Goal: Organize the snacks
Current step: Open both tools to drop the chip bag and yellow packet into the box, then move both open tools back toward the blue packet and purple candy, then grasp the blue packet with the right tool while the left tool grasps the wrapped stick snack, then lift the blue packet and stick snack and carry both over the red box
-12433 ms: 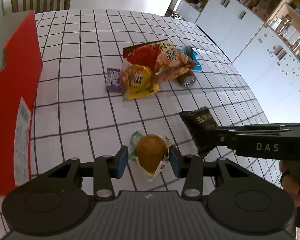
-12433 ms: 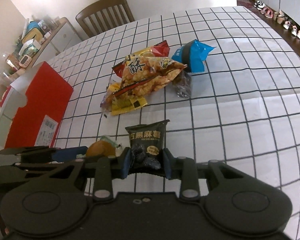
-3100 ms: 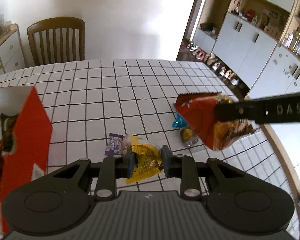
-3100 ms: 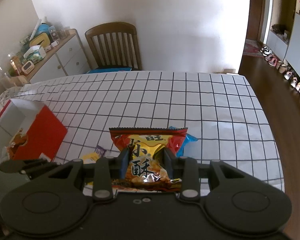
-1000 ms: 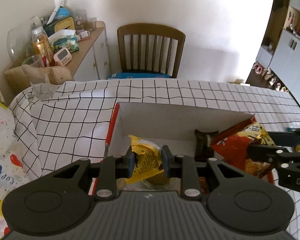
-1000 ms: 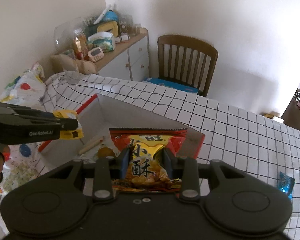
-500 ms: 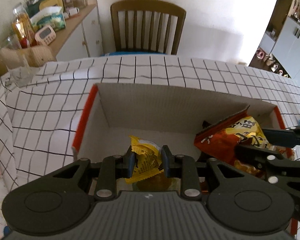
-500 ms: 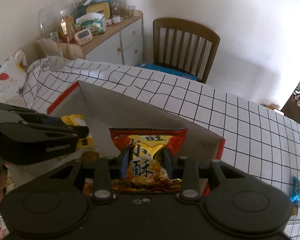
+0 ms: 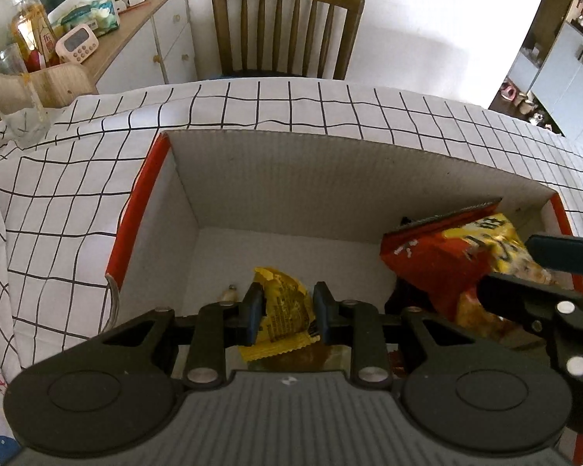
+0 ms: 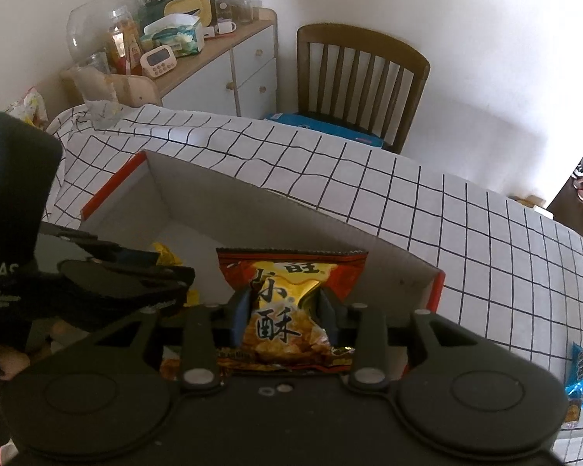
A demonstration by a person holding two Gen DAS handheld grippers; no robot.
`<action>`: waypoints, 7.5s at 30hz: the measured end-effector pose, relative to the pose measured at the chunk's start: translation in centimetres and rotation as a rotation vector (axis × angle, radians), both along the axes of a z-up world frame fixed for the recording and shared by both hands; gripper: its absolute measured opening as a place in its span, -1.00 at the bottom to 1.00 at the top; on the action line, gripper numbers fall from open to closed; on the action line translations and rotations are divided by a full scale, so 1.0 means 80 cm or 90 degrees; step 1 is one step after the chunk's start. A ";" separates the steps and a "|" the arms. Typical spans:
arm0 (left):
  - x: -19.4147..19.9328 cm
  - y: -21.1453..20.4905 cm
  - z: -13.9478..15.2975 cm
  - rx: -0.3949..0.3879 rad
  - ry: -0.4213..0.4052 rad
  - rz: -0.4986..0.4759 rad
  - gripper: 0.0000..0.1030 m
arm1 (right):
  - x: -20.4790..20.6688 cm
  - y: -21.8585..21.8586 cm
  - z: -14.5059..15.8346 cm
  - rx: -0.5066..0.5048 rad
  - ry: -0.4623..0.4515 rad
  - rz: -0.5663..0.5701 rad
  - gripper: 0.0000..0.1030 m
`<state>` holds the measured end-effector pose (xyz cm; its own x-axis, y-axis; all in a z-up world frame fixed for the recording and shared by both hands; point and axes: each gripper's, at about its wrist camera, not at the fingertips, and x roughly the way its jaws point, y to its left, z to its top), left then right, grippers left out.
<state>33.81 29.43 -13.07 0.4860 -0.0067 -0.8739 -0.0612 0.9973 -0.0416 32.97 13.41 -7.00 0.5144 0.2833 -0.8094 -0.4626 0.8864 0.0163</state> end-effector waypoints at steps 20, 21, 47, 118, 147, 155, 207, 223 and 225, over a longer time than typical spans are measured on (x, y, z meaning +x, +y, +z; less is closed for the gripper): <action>-0.062 -0.016 0.073 0.000 -0.088 0.001 0.28 | -0.050 -0.026 0.049 0.035 -0.023 0.005 0.23; -0.067 -0.019 0.077 0.001 -0.090 -0.002 0.28 | -0.054 -0.028 0.052 0.037 -0.026 0.007 0.23; -0.154 -0.168 0.164 -0.026 -0.178 -0.062 0.63 | -0.144 -0.200 0.123 0.092 -0.047 -0.006 0.96; -0.028 -0.425 -0.065 0.026 -0.102 -0.214 -0.38 | 0.092 -0.439 -0.064 0.098 0.117 -0.274 0.36; -0.017 -0.415 -0.054 -0.004 -0.078 -0.177 -0.73 | 0.084 -0.445 -0.066 0.098 0.089 -0.273 -0.30; -0.040 -0.402 -0.029 -0.028 -0.071 -0.156 -0.73 | 0.049 -0.455 -0.035 0.106 0.070 -0.244 -0.32; -0.194 -0.165 0.146 -0.088 -0.137 -0.081 -0.72 | -0.157 -0.234 0.096 0.117 -0.001 -0.011 -0.32; -0.163 -0.033 0.133 -0.046 -0.133 -0.016 -0.72 | -0.142 -0.108 0.088 0.077 -0.017 0.019 -0.32; -0.154 -0.018 0.126 -0.039 -0.125 -0.003 -0.72 | -0.137 -0.096 0.083 0.073 -0.015 0.015 -0.32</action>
<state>21.48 28.03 -2.98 0.6467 -0.0595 -0.7604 -0.0411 0.9928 -0.1126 22.04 5.75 -0.37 0.5251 0.3862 -0.7584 -0.4853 0.8679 0.1060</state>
